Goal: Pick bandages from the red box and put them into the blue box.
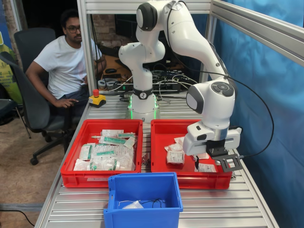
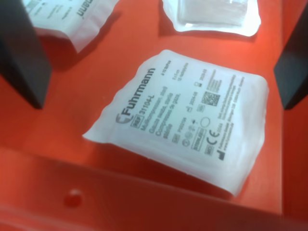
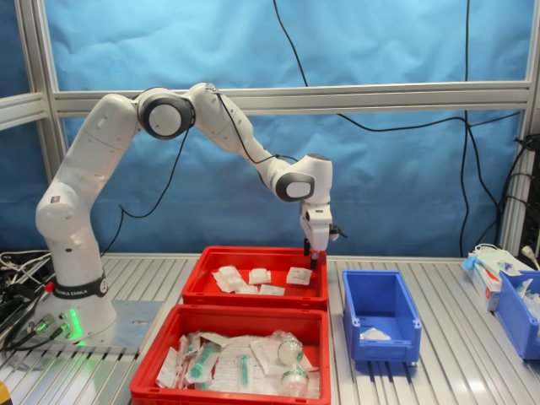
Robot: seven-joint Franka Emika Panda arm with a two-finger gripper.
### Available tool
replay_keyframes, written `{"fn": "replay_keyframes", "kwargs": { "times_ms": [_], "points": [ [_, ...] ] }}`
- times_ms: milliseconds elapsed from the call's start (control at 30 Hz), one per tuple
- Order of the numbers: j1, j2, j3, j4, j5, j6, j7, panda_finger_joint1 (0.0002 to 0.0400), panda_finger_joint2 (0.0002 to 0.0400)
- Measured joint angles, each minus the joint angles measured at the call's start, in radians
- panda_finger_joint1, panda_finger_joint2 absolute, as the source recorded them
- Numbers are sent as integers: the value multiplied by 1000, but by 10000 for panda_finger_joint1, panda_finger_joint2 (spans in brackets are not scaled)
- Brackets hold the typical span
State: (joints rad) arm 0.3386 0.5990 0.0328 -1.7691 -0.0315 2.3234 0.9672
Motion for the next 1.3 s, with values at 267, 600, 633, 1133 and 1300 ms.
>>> {"fn": "replay_keyframes", "kwargs": {
  "times_ms": [267, 600, 633, 1133, 1300],
  "points": [
    [0, 0, 0, -33, 0, -1, 0, 400, 400],
    [3, 0, 0, -72, 0, 36, 0, 400, 400],
    [3, 0, 0, -75, 0, 40, 0, 400, 400],
    [31, 1, 0, -103, 0, 73, 0, 400, 400],
    [39, 4, 0, -103, 0, 85, 0, 400, 400]
  ]
}}
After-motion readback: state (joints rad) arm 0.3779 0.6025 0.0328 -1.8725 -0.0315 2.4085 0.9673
